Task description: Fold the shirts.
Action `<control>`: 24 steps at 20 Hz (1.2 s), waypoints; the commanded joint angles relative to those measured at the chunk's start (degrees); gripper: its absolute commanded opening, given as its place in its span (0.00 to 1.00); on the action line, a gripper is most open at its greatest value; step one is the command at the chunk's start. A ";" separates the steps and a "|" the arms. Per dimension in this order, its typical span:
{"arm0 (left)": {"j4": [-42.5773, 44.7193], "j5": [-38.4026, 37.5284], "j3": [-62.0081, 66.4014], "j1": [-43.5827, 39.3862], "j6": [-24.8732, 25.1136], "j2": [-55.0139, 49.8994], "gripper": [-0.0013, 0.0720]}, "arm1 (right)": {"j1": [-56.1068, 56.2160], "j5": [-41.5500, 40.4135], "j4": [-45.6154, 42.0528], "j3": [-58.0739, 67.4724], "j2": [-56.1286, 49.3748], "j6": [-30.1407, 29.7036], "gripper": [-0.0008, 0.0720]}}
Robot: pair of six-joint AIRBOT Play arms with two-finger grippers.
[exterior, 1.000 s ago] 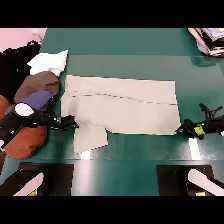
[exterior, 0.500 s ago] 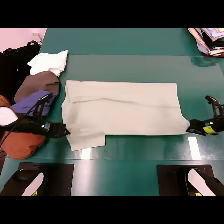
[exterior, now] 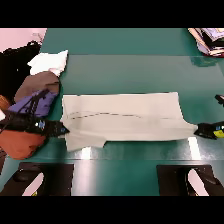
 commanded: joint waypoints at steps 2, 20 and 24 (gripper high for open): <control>4.02 11.80 9.29 0.02 3.67 -14.95 0.05 | 3.04 -7.15 2.97 8.70 -12.61 0.22 0.03; 3.63 16.00 26.53 0.44 3.61 -35.52 0.21 | -3.19 0.26 17.94 34.56 -47.80 -5.66 0.71; -1.27 16.85 26.47 0.44 4.85 -35.60 0.05 | -6.25 -2.47 18.64 27.56 -50.53 -8.13 0.71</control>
